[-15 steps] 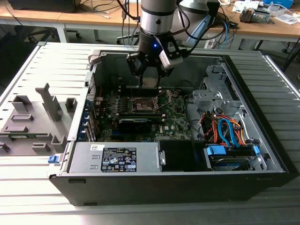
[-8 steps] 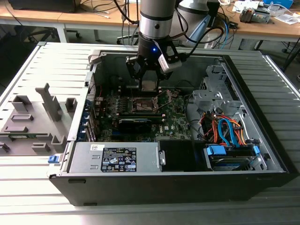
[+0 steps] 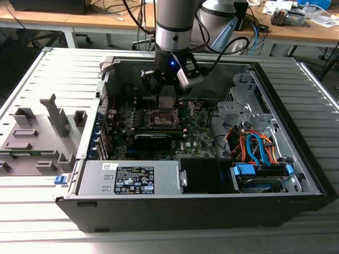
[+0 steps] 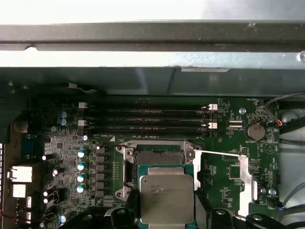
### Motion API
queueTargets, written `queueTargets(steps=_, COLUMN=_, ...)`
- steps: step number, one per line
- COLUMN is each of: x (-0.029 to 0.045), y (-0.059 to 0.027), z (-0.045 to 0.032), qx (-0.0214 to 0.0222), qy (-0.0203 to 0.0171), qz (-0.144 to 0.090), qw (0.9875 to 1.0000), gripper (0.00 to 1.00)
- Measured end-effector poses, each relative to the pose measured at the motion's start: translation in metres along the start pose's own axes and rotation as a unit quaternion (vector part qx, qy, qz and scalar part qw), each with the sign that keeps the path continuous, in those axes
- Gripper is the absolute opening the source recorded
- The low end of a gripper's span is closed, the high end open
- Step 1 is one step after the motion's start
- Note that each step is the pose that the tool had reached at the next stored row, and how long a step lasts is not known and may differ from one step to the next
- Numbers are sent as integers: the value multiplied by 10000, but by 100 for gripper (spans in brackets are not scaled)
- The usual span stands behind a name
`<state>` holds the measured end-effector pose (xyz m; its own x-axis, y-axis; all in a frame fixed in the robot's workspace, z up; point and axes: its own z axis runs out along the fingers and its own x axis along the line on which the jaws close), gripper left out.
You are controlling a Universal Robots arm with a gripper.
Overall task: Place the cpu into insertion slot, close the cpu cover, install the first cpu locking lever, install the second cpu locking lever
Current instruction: 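Place the cpu into insertion slot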
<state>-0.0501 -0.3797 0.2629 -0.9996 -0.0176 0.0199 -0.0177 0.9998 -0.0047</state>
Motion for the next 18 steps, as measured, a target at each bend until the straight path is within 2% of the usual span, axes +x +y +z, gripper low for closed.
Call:
queueTargets(steps=5, x=-2, y=-11, z=121, qx=3, qy=1, qz=-59, qw=10000, gripper=55)
queueTargets(steps=13, x=-2, y=-10, z=138, qx=6, qy=2, qz=-41, qw=10000, gripper=55)
queueTargets(steps=15, x=-2, y=-10, z=139, qx=7, qy=2, qz=89, qw=10000, gripper=55)
queueTargets(steps=18, x=-2, y=-10, z=140, qx=4, qy=4, qz=381, qw=9993, gripper=55)
